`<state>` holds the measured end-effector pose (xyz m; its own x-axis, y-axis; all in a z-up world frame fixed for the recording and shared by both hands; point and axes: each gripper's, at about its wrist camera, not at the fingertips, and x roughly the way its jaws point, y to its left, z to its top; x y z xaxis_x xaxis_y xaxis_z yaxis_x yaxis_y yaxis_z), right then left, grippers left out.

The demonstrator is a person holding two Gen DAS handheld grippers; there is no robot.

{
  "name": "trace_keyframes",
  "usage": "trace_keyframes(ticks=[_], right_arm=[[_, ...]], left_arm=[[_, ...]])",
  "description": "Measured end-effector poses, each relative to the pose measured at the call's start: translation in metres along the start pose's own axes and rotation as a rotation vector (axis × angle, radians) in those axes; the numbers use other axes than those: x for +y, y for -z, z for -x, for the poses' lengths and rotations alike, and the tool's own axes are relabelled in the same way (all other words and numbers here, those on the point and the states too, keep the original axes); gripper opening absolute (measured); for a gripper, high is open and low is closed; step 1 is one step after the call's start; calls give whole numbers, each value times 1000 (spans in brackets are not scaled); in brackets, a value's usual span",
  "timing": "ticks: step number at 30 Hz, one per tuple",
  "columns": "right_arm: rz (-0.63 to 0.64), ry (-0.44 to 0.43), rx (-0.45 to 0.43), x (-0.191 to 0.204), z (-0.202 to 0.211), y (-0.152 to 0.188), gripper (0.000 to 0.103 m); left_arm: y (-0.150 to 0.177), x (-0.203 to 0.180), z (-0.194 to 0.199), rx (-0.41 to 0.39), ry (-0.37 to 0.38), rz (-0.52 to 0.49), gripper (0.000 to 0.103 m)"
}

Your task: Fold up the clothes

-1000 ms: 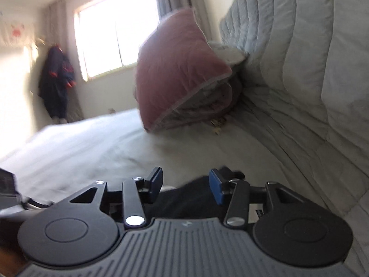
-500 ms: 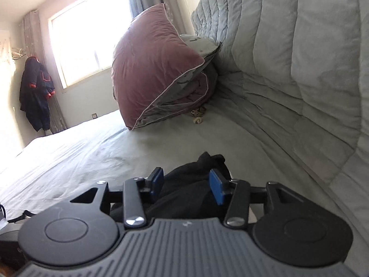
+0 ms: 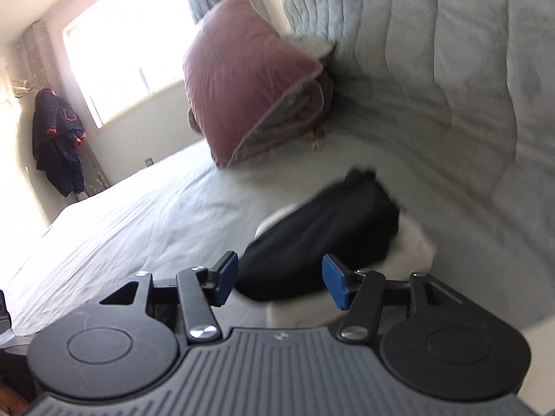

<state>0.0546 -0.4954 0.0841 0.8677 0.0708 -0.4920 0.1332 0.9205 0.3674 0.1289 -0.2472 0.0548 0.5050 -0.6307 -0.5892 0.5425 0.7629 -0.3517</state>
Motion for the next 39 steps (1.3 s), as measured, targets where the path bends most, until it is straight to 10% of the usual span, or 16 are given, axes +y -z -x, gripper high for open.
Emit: trace_keyframes(ticks=[11,16,23,34,39], right_arm=[[-83,-301,281,-15,-10,60,59],[36,-249,325,-28,-5,72,59],[41,-285,432,-43,-9,101,23],[-161,-578,322,-40,11,80,8],[-141,-730,289,-4,20,67,8]], left_arm=[[48,17,31,114,85,146,89],[78,9,36,46,140,180,89],[114,-18,28,-51,153,148,89],[126,-46,32,-149,165,27,80],[131,-60,45,-244,37,-107,69]])
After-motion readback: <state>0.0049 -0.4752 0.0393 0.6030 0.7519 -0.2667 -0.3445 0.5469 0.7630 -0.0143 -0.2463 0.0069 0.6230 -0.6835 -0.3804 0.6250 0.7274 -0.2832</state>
